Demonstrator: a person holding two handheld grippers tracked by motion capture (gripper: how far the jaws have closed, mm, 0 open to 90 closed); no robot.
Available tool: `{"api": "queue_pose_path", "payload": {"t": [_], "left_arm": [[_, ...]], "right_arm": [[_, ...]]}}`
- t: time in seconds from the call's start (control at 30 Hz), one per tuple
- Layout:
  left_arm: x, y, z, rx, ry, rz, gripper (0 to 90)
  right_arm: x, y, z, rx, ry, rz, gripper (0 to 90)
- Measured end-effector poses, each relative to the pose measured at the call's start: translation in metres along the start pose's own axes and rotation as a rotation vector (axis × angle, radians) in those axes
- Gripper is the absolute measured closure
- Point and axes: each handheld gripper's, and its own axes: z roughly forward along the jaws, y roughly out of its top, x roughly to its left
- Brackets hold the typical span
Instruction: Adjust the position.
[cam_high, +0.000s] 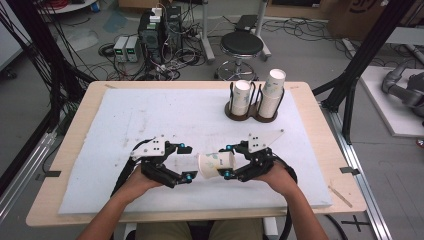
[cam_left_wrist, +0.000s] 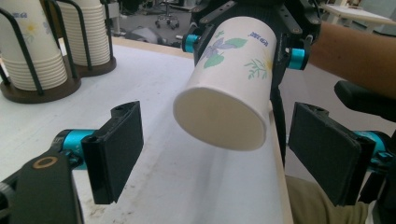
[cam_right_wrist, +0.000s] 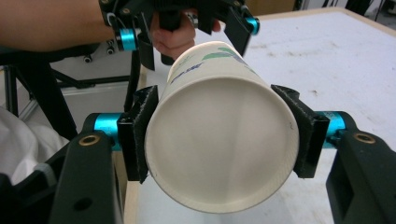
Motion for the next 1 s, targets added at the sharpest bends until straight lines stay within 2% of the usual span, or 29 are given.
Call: {"api": "queue_pose_path", "payload": {"t": [0.03,0.37,0.83,1.0], "left_arm": [[-0.001,0.001,0.003,-0.003,-0.01,0.001,17.1],[-0.003,0.0,0.012,-0.029,-0.045,0.006,17.0],[-0.004,-0.003,0.017,-0.035,-0.061,-0.003,17.0],[-0.004,-0.003,0.017,-0.059,-0.064,-0.014,17.3]], "right_arm": [[0.001,-0.001,0.002,-0.018,0.009,-0.002,37.1],[0.004,0.0,0.003,-0.045,0.021,-0.007,37.1],[0.003,-0.001,0.007,-0.115,0.072,0.015,37.1],[0.002,-0.002,0.008,-0.138,0.074,0.022,37.1]]}}
